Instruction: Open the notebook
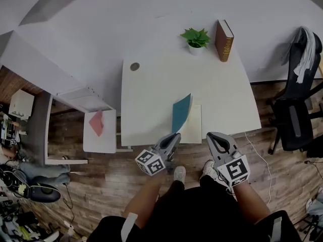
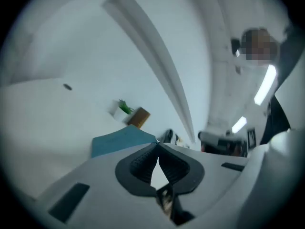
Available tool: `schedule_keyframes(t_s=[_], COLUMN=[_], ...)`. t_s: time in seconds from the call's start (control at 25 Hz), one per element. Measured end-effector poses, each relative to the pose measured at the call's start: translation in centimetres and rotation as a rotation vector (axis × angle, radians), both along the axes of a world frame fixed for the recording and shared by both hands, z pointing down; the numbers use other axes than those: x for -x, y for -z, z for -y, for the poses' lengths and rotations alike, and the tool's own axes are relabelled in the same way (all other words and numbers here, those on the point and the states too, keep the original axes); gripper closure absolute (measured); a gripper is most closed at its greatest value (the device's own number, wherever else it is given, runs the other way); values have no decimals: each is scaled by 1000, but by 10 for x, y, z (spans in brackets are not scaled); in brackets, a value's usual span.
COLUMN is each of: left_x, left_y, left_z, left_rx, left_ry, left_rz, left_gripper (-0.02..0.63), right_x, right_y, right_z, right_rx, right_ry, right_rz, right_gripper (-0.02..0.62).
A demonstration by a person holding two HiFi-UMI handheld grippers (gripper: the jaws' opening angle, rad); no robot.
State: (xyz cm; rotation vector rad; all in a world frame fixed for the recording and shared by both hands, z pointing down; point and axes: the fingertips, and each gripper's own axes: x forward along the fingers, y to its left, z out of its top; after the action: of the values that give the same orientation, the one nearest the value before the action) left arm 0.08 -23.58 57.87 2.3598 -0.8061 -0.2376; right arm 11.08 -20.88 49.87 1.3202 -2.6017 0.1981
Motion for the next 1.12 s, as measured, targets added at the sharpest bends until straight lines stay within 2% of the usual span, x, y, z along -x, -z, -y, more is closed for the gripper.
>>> schedule_keyframes(t_s=[0.08,0.16,0.2,0.28,0.52,0.76,0.8,0.84,0.88,1.0,1.12], left_x=[43,82,98,125,173,185,185,186,187,191,194], left_y=[6,5,1,-15,-54,-72,-75,-80,-84,-99,-107], left_z=[8,10,10,7,9,14,14,14,13,7,4], left_rx=[94,148,166,203,246,265,273,284,298,354,377], left_ry=[169,301,353,440,597,610,609,610,611,630,655], left_rz=[-277,-486,-550,-605,-587,-514,-491,-460,-424,-276,-147], left_gripper=[592,591,591,591,589,588,558,491,462,413,368], right_x=[10,18,22,30,43,41,40,39,39,39,41], right_y=[2,3,2,2,2,-1,-1,-1,-1,-2,0], right_z=[2,3,4,4,8,8,9,9,9,9,10], right_rx=[-3,-4,-4,-3,-1,7,8,8,8,9,8], right_ry=[16,35,44,62,71,57,54,52,51,52,54], right_rz=[9,5,1,-7,2,1,2,3,3,2,6], right_gripper=[594,594,594,594,594,594,594,594,594,594,594])
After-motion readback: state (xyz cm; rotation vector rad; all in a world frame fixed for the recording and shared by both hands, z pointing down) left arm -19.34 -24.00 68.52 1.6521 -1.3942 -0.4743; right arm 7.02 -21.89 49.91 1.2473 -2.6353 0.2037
